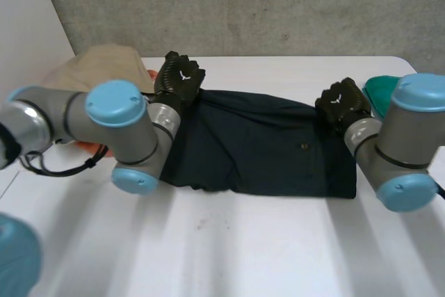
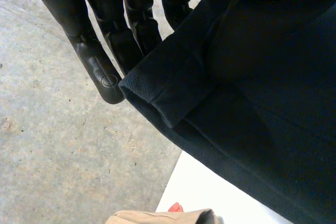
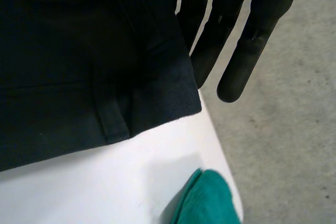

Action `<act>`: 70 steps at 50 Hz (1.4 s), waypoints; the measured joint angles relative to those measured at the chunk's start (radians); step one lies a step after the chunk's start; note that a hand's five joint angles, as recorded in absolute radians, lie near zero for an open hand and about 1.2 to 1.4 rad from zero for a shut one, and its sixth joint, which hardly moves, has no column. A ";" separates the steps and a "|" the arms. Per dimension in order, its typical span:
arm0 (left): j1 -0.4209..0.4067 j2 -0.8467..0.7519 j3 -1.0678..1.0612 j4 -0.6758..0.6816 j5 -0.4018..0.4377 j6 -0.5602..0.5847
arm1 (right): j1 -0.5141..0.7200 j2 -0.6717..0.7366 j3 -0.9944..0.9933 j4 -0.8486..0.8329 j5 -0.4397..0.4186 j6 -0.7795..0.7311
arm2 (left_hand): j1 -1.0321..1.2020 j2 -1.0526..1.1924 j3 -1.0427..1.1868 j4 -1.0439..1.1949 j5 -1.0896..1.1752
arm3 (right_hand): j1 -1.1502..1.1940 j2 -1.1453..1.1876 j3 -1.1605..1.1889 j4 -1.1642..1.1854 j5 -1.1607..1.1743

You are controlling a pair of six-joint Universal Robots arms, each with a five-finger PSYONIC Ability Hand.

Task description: Fold the laundry.

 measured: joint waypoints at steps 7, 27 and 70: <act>-0.015 -0.121 0.107 0.045 -0.001 0.022 | 0.001 0.160 -0.134 -0.110 0.009 0.015 | -0.848 -0.849 -0.822 -0.845 -0.805 | -0.805 -0.870 -0.873 -0.877 -0.874; -0.080 0.236 -0.343 0.149 -0.026 -0.114 | -0.141 -0.160 0.182 0.295 -0.197 0.434 | -0.936 -0.993 -0.984 -1.000 -0.954 | -0.810 -0.867 -0.872 -0.880 -0.874; -0.074 0.474 -0.567 0.142 -0.032 -0.266 | 0.262 -0.150 0.387 -0.115 -0.361 -0.199 | -0.936 -0.993 -0.984 -1.000 -0.954 | -0.203 -0.231 -0.224 -0.228 -0.241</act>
